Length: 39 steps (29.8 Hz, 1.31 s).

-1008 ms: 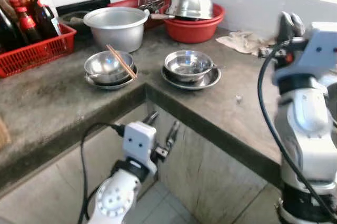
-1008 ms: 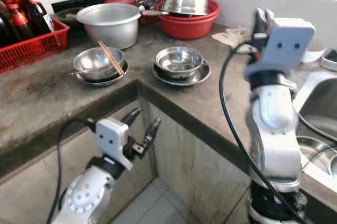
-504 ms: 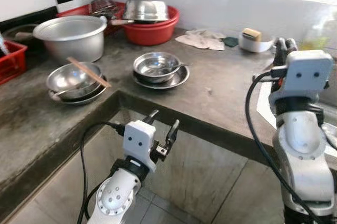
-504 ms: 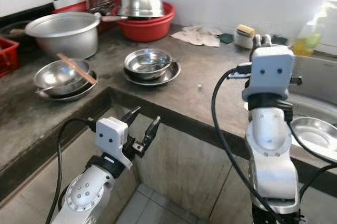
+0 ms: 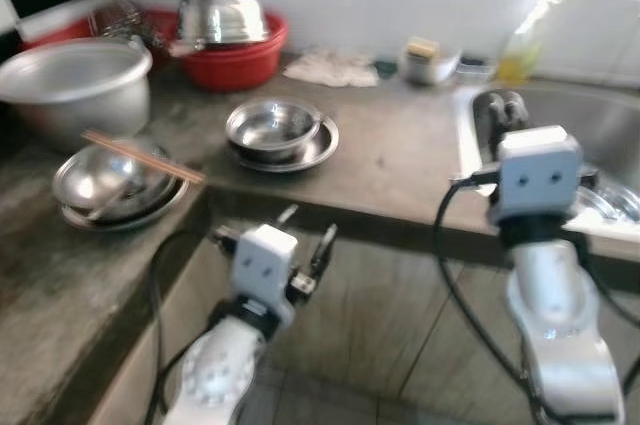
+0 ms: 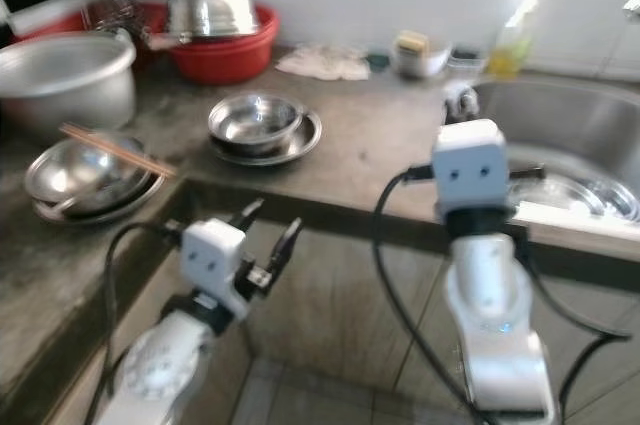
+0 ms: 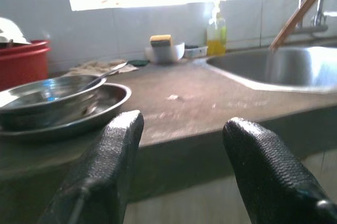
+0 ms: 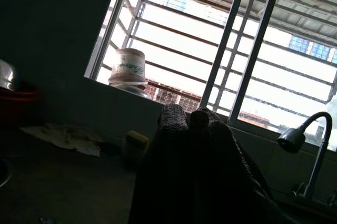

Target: Kitchen organization

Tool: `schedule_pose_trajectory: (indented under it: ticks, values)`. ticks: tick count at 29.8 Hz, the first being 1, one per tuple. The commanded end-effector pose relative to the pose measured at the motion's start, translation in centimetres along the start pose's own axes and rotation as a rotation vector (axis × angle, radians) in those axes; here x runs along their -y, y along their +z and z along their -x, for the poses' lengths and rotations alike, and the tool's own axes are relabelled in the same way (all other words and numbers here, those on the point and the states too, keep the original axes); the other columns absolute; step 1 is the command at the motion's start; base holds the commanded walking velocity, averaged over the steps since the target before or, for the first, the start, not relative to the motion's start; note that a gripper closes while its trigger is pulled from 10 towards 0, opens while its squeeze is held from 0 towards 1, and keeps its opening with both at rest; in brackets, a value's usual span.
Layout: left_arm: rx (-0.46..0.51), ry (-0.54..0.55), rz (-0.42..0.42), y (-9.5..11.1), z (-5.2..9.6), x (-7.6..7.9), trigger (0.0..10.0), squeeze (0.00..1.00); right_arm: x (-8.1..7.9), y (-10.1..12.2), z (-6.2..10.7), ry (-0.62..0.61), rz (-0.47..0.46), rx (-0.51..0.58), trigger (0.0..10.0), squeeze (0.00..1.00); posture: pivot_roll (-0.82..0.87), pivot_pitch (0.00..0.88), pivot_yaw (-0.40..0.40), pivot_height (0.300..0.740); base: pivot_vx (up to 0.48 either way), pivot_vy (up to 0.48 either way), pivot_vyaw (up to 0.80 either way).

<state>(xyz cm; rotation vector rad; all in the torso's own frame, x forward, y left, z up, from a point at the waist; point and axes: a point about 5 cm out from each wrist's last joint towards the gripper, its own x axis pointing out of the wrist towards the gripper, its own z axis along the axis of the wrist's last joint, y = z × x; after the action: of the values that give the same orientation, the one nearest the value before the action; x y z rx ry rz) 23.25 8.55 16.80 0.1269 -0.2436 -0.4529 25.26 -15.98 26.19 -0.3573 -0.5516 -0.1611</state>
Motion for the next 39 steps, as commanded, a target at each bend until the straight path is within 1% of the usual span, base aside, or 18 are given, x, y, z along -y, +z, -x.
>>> schedule_pose_trajectory:
  ticks: [1,2,4,5,6,11,14,15,17,20,24,25,26,27,29,33,36,39]
  values:
    - [-0.020,0.007,-0.008,-0.3,0.3,-0.1,10.0,0.00,-0.3,0.3,0.1,0.016,-0.006,0.010,10.0,0.00,0.13,0.076,-0.009,0.740,0.240,-0.412,0.00]
    - [-0.021,0.004,-0.004,-0.4,0.3,-0.1,10.0,0.00,-0.4,0.2,0.1,0.016,-0.012,0.004,10.0,0.00,0.13,0.076,-0.009,0.740,0.240,-0.412,0.00]
    - [0.003,0.005,0.014,-0.3,0.3,0.0,10.0,0.00,-0.1,0.4,0.1,0.002,0.105,0.018,10.0,0.00,0.13,0.076,-0.009,0.740,0.240,-0.412,0.00]
    - [0.009,0.006,0.019,-0.2,0.2,0.0,10.0,0.00,0.0,0.5,0.1,-0.003,0.140,0.023,10.0,0.00,0.13,0.076,-0.009,0.740,0.240,-0.412,0.00]
    - [-0.006,0.006,0.005,-0.4,0.3,0.0,10.0,0.00,0.0,0.4,0.0,-0.003,0.149,0.024,10.0,0.00,0.13,0.079,-0.008,0.740,0.247,-0.409,0.00]
    - [-0.023,0.003,-0.016,-0.4,0.4,0.0,10.0,0.00,-0.5,0.6,-0.3,0.020,0.115,0.037,10.0,0.00,0.13,0.079,-0.005,0.740,0.254,-0.404,0.00]
    - [-0.015,0.004,-0.014,-0.3,0.3,-0.1,10.0,0.00,-0.4,0.8,-0.9,-0.003,0.014,0.036,10.0,0.00,0.13,0.078,-0.005,0.740,0.328,-0.344,0.00]
    - [-0.015,0.004,-0.014,-0.3,0.3,-0.1,10.0,0.00,-0.4,0.8,-0.9,-0.003,0.014,0.036,10.0,0.00,0.13,0.078,-0.005,0.740,0.368,-0.304,0.00]
    - [-0.010,0.005,-0.013,-0.2,0.2,-0.1,10.0,0.00,-0.1,1.4,-1.6,-0.012,-0.019,0.058,10.0,0.00,0.13,0.079,-0.006,0.740,0.379,-0.291,0.00]
    - [-0.007,0.005,-0.013,-0.1,0.2,-0.1,10.0,0.00,0.0,1.7,-2.2,-0.008,-0.036,0.070,10.0,0.00,0.13,0.079,-0.006,0.740,0.387,-0.280,0.00]
    - [0.002,0.009,-0.014,-0.1,0.2,-0.1,10.0,0.00,0.0,1.7,-2.8,0.007,-0.073,0.065,10.0,0.00,0.14,0.073,-0.010,0.740,0.399,-0.261,0.00]
    - [0.007,0.007,-0.009,-0.1,0.1,-0.1,10.0,0.00,0.1,1.7,-3.2,0.009,-0.081,0.064,10.0,0.00,0.14,0.071,-0.011,0.740,0.405,-0.251,0.00]
    - [0.007,0.007,-0.009,-0.1,0.1,-0.1,10.0,0.00,0.1,1.7,-3.2,0.009,-0.081,0.064,10.0,0.00,0.14,0.071,-0.011,0.740,0.405,-0.251,0.00]
    - [0.013,0.003,-0.002,-0.1,0.2,0.0,10.0,0.00,0.3,1.8,-4.0,0.016,-0.102,0.059,10.0,0.00,0.14,0.070,-0.011,0.740,0.375,-0.296,0.00]
    - [0.011,0.000,-0.003,0.0,0.2,0.0,10.0,0.00,0.5,1.9,-4.6,0.026,-0.118,0.052,10.0,0.00,0.14,0.070,-0.011,0.740,0.358,-0.315,0.00]
    - [-0.004,-0.004,0.004,-0.1,0.3,0.0,10.0,0.00,0.8,1.9,-5.4,0.035,-0.127,0.038,10.0,0.00,0.14,0.070,-0.013,0.740,0.338,-0.337,0.00]
    - [-0.009,0.010,0.001,-0.1,0.1,-0.1,10.0,0.00,1.6,2.0,-6.9,0.038,-0.154,0.004,10.0,0.00,0.14,0.069,-0.016,0.740,0.000,0.000,0.00]
    - [-0.010,0.008,0.002,-0.1,0.1,-0.1,10.0,0.00,1.9,1.8,-7.3,0.041,-0.157,-0.017,10.0,0.00,0.14,0.070,-0.016,0.740,0.000,0.000,0.00]
